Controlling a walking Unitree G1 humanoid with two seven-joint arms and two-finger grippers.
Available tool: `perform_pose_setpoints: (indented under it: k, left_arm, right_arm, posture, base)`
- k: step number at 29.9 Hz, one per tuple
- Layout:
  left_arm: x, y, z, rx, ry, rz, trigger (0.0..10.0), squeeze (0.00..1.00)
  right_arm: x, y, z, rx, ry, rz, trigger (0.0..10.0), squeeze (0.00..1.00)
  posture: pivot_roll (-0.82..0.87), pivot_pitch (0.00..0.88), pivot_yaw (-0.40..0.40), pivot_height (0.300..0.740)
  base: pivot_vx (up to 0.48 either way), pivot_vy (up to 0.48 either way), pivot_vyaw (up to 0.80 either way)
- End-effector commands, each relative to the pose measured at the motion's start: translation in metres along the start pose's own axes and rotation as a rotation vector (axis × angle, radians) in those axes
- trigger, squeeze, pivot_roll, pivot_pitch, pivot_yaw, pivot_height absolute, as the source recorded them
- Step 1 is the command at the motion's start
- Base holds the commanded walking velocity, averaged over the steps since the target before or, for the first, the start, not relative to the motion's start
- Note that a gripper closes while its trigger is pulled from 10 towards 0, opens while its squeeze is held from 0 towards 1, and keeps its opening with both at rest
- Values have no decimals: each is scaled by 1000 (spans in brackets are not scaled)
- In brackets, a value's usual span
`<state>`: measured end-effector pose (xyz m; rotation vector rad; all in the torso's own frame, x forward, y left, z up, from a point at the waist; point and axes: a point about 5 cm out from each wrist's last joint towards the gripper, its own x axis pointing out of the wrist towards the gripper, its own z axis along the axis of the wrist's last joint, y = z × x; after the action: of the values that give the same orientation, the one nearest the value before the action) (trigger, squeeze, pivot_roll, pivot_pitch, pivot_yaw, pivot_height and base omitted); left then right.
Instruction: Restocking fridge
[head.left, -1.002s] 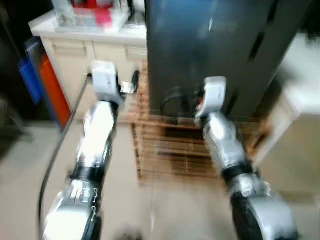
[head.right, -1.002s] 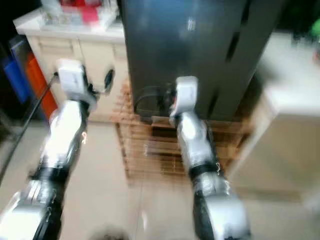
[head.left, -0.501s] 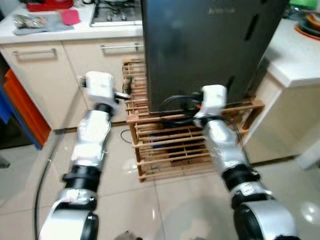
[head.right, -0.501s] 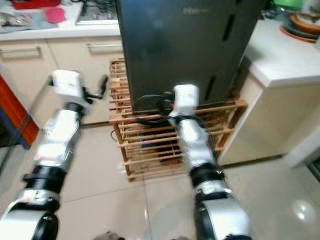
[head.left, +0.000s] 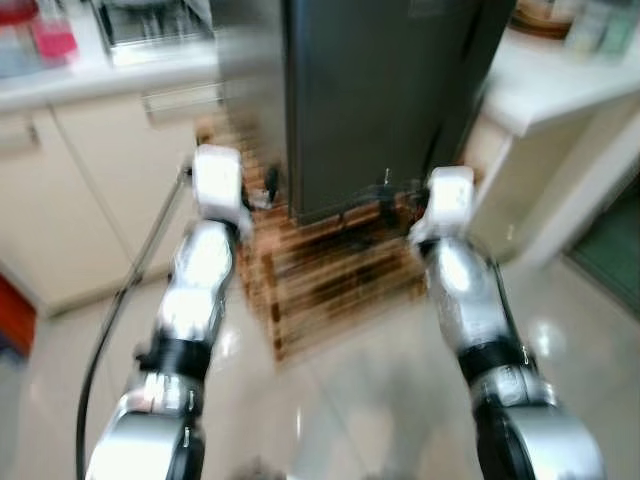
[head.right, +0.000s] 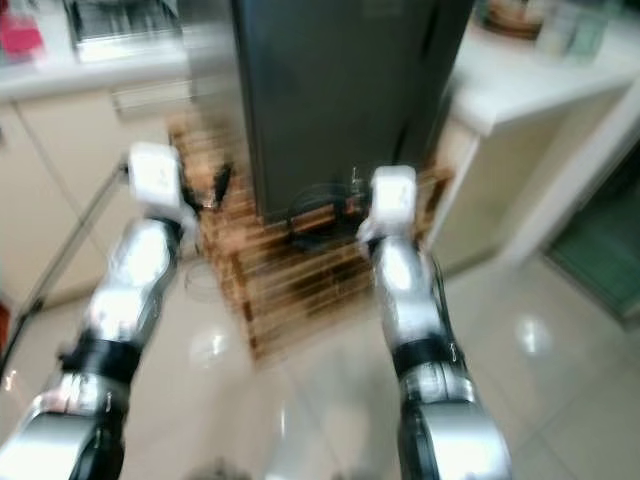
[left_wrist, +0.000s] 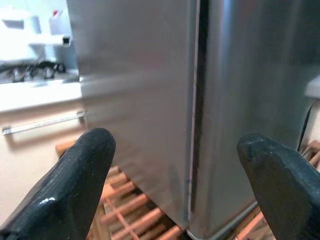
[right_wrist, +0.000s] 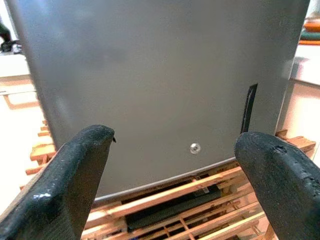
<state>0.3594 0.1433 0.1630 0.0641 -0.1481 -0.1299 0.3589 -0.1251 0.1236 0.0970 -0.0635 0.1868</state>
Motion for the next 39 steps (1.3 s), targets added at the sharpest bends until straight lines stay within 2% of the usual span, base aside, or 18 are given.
perform_pose_setpoints:
  k: [1,6,11,15,20,23,24,25,26,29,32,39]
  left_arm:
    - [0,9,4,15,-9,23,10000,0]
    - [0,8,5,8,-17,24,10000,0]
    - [3,-1,14,-5,-62,-11,10000,0]
    - [5,-4,22,-1,-88,-30,10000,0]
    - [7,-5,23,46,-88,-27,10000,0]
    - [7,-11,25,54,-95,-55,10000,0]
    - [7,-12,26,20,-99,-67,10000,0]
    - [7,-12,26,20,-99,-67,10000,0]
    - [7,-13,28,-23,-115,-78,10000,0]
    - [9,-15,34,-11,-136,-77,10000,0]
    - [9,-15,31,1,-127,-71,10000,0]
    - [10,-17,38,6,-144,-96,10000,0]
  right_arm:
    - [3,8,9,8,-39,22,10000,0]
    - [2,5,12,6,-52,14,10000,0]
    - [1,-1,24,16,-120,-25,10000,0]
    - [0,-19,33,46,-166,-154,10000,0]
    - [-3,-32,26,46,-121,-231,10000,0]
    - [-6,-29,23,10,-99,-213,10000,0]
    - [-6,-29,21,11,-97,-212,10000,0]
    - [-6,-29,21,11,-97,-212,10000,0]
    - [-7,-29,20,15,-93,-212,10000,0]
    - [-7,-22,18,18,-86,-187,10000,0]
    - [-7,-15,15,23,-84,-181,10000,0]
    - [-3,-10,19,21,-97,-166,10000,0]
  posture:
    - [13,0,3,740]
    - [10,0,-1,740]
    - [8,0,-4,740]
    - [7,0,-5,740]
    - [4,0,-12,740]
    - [7,0,-18,740]
    - [10,0,-22,740]
    - [10,0,-22,740]
    - [13,0,-26,740]
    - [15,0,-27,740]
    - [11,0,-12,740]
    - [18,0,2,740]
  base:
    - [0,480,-681]
    - [0,480,-676]
    - [0,480,-677]
    - [0,480,-678]
    - [0,384,-673]
    - [0,0,-675]
    - [0,0,-675]
    - [0,0,-675]
    - [0,0,0]
    - [442,0,0]
    - [447,0,0]
    - [454,0,0]
